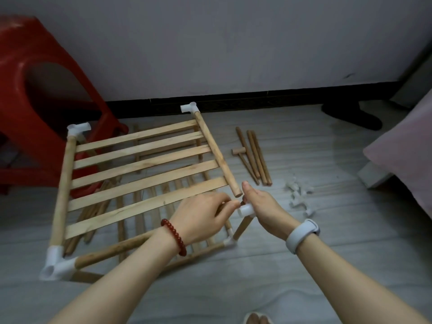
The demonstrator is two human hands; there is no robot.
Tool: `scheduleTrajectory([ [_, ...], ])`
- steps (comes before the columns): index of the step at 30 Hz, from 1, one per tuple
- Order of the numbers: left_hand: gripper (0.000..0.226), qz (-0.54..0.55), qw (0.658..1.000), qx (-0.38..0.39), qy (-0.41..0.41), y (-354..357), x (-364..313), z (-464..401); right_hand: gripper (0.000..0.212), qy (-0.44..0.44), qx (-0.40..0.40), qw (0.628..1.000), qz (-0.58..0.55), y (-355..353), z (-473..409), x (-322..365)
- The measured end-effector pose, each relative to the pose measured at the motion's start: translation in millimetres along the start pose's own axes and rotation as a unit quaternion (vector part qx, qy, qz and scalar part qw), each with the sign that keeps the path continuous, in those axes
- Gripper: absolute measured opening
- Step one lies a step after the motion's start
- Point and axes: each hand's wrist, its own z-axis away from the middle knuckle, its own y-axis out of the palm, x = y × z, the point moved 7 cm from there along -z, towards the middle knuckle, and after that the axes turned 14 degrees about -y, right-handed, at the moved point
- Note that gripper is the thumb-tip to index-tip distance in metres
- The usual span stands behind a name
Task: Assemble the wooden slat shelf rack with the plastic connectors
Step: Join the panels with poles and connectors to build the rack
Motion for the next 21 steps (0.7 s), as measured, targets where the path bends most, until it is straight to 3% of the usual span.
scheduleTrajectory([
  [3, 0.034, -0.064, 0.997, 0.047, 0.014, 16, 1, 7, 0.044, 0.000, -0.006, 1.000, -0.021, 0, 2, -2],
  [13, 0.037, -0.080, 0.995, 0.064, 0.014, 31, 9, 13, 0.045, 0.003, -0.023, 1.000, 0.021, 13, 12, -11],
  [18, 0.039, -0.075, 0.995, 0.052, 0.025, 31, 8, 15, 0.058, 0.052, 0.032, 0.998, 0.006, 13, 15, -24],
  [21, 0.044, -0.095, 0.993, 0.027, 0.060, 31, 3, 21, 0.048, 0.050, 0.068, 0.996, 0.019, 14, 22, -22],
])
